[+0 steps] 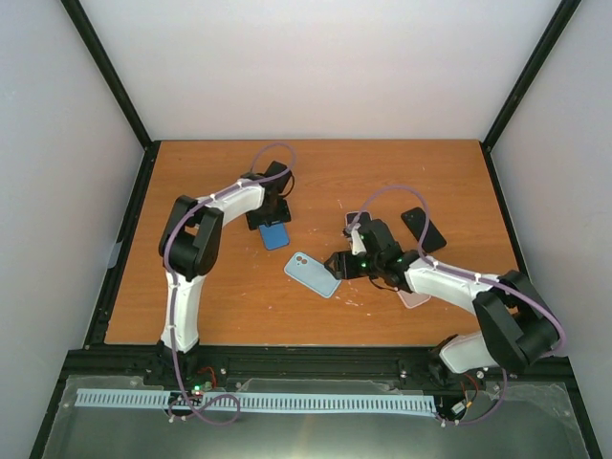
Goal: Put the phone into the phone case
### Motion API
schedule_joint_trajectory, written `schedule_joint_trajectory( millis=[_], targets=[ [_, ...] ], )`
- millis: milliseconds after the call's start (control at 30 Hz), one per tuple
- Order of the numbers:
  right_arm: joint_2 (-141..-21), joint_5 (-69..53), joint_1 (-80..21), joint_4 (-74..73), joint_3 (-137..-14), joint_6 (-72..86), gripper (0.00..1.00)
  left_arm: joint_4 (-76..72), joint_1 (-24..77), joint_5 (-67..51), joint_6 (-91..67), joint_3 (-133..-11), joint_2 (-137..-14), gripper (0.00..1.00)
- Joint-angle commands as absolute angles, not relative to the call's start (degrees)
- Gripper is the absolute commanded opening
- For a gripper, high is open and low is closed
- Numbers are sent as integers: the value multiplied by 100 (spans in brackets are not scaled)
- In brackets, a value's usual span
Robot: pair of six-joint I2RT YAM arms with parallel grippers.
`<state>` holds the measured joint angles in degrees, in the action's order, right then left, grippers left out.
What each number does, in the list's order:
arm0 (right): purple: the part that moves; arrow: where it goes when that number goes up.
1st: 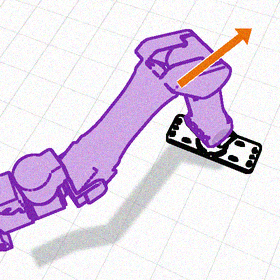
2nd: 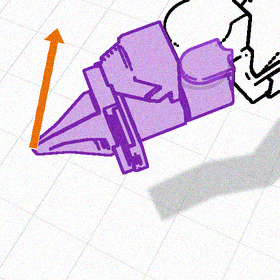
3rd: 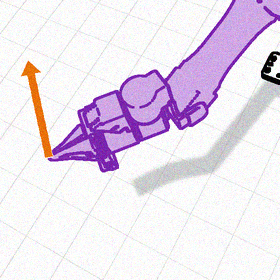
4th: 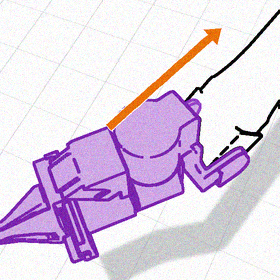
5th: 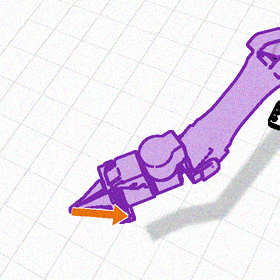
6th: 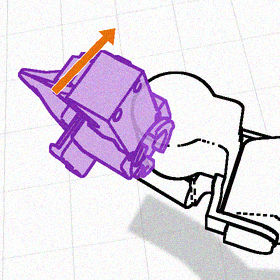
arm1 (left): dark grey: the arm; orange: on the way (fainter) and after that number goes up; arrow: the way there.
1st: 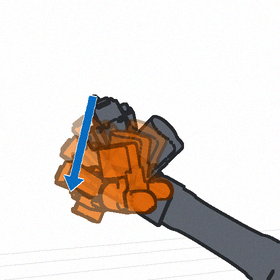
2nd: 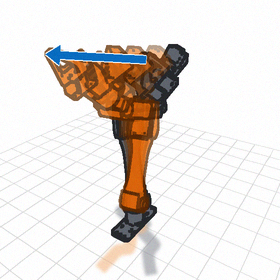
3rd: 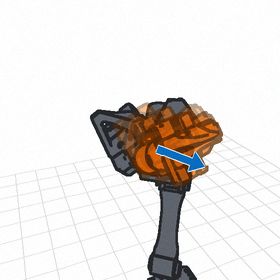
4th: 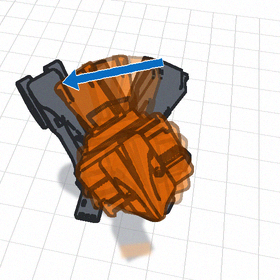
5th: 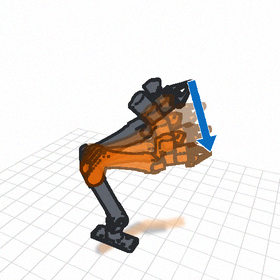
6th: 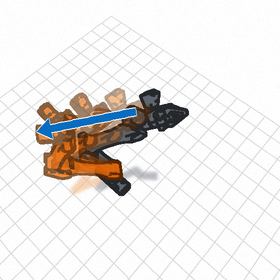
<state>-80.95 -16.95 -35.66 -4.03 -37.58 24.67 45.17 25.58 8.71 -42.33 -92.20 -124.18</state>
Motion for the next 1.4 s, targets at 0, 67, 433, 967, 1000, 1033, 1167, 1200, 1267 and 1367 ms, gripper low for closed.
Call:
schedule_joint_trajectory(
  millis=[0, 67, 433, 967, 1000, 1033, 1167, 1200, 1267, 1367],
  targets=[
    [-7792, -1701, -3590, -219, -3602, 2694, 66, 4488, 2584, 384, -4200, -8386, -12424, 71],
    [-7710, -1828, -3595, -49, -3517, 2925, 66, 4246, 2581, 167, -4211, -8052, -12122, 69],
    [-8052, -1480, -4115, 740, -3599, 3761, 66, 2948, 2560, -1124, -4654, -6710, -10900, 60],
    [-9359, -911, -4667, 1319, -4520, 4070, 49, 1848, 2558, -2140, -5305, -5653, -9763, 56],
    [-9365, -861, -4672, 1280, -4542, 4063, 48, 1821, 2558, -2148, -5316, -5602, -9718, 55],
    [-9373, -832, -4675, 1239, -4558, 4038, 48, 1788, 2558, -2150, -5325, -5551, -9678, 55],
    [-9453, -859, -4676, 1147, -4588, 3967, 47, 1684, 2553, -2195, -5409, -5384, -9523, 55],
    [-9468, -921, -4679, 1134, -4576, 3961, 47, 1655, 2557, -2204, -5407, -5342, -9495, 55],
    [-9520, -1071, -4678, 1117, -4558, 3963, 46, 1553, 2557, -2254, -5446, -5263, -9399, 55],
    [-9617, -1322, -4708, 1133, -4540, 4045, 44, 1237, 2566, -2443, -5600, -5066, -9251, 55]
  ],
)
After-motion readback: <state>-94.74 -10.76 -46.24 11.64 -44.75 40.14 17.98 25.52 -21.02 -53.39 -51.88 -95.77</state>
